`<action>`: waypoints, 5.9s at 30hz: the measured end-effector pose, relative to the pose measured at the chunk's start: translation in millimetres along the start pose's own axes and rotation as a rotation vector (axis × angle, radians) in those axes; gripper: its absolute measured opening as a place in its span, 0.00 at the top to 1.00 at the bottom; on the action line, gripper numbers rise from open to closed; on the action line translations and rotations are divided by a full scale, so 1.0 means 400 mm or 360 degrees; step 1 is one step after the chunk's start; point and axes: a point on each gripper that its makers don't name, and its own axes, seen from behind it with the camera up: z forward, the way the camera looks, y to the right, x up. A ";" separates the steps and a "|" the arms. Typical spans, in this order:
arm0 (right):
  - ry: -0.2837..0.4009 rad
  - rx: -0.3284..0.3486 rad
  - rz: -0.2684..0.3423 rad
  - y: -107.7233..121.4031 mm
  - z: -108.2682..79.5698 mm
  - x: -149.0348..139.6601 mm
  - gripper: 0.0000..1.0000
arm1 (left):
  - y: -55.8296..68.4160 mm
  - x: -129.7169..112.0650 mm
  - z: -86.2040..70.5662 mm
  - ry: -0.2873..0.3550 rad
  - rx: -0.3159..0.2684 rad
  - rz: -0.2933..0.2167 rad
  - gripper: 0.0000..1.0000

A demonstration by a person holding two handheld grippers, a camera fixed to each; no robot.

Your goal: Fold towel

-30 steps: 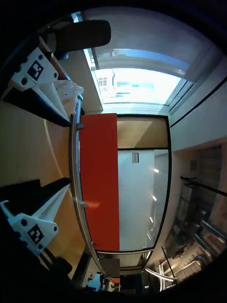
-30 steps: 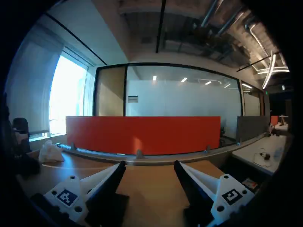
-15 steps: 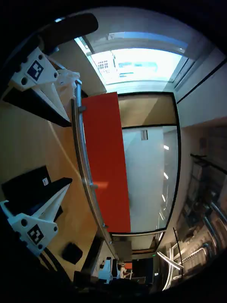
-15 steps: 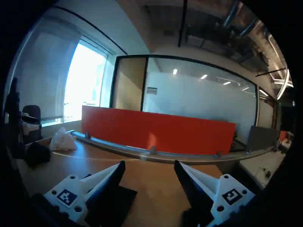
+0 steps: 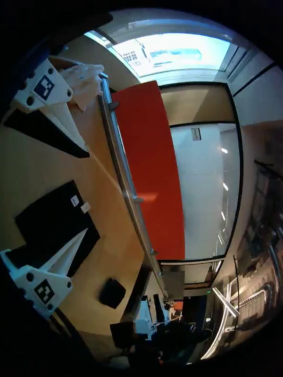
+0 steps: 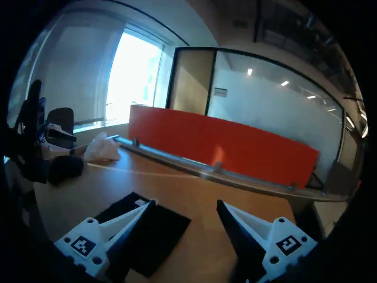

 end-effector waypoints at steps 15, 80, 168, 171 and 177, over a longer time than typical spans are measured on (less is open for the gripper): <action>-0.0222 0.0110 -0.0018 -0.058 0.054 -0.188 0.00 | 0.070 -0.194 0.071 -0.0213 -0.0080 -0.0001 0.01; -0.0848 0.0458 -0.0029 -0.235 0.089 -0.752 0.06 | 0.244 -0.710 0.139 -0.0901 -0.0409 0.0068 0.01; -0.0609 0.0496 0.0044 -0.228 -0.010 -0.458 0.90 | 0.254 -0.506 0.036 -0.0947 -0.0301 0.0017 0.87; -0.0603 0.0496 0.0043 -0.226 -0.025 -0.440 0.90 | 0.257 -0.487 0.021 -0.0947 -0.0305 0.0015 0.87; -0.0618 0.0489 0.0047 -0.219 -0.056 -0.423 0.91 | 0.269 -0.452 -0.013 -0.0948 -0.0329 -0.0016 0.87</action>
